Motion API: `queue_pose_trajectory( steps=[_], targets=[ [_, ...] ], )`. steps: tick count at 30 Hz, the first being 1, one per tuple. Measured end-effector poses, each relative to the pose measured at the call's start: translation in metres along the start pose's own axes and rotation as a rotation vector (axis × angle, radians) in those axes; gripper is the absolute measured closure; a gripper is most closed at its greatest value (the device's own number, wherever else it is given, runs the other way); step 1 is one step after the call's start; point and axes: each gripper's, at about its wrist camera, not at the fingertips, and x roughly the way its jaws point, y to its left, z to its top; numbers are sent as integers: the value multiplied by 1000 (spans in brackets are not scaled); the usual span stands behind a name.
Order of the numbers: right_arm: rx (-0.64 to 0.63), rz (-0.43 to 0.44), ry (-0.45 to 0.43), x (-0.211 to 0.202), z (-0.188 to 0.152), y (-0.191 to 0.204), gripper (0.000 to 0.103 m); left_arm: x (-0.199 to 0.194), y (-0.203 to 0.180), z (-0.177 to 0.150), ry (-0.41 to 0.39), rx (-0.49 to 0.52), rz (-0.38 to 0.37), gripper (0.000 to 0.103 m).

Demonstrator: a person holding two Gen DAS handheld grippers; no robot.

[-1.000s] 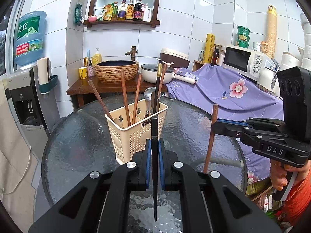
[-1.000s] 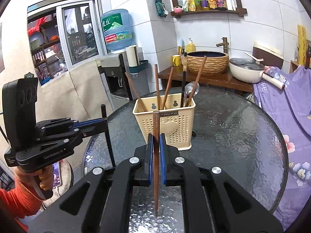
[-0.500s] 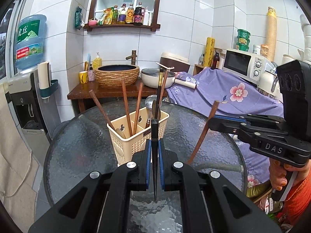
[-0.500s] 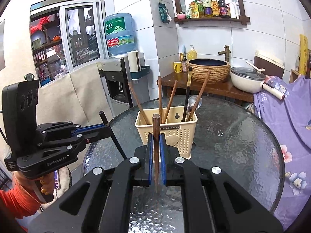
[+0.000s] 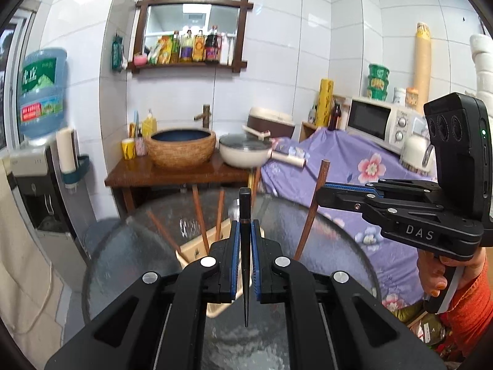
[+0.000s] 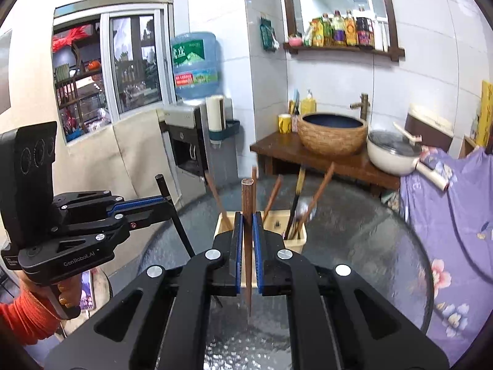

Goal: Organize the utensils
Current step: 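Lift both chopsticks over the holder and lower them inside, then open both grippers to release the chopsticks into the holder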

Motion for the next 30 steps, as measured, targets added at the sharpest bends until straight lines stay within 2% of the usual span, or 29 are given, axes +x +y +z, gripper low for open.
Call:
queue_pose_trajectory(
  steps=[7,12,18,30],
  targets=[
    [-12,-50,-108,-11,73,-3,96,-10,5,68,-93,25,77,96],
    [-4,-83,-128,11,96,-4,96,6,15,85,-106,11,126,96],
    [18,-87,-86,53,73,-11,96,39,25,71,-68,-8,157,96],
    [39,-92,41,113,7,-20,96,94,39,8,68,-51,152,96]
  ],
)
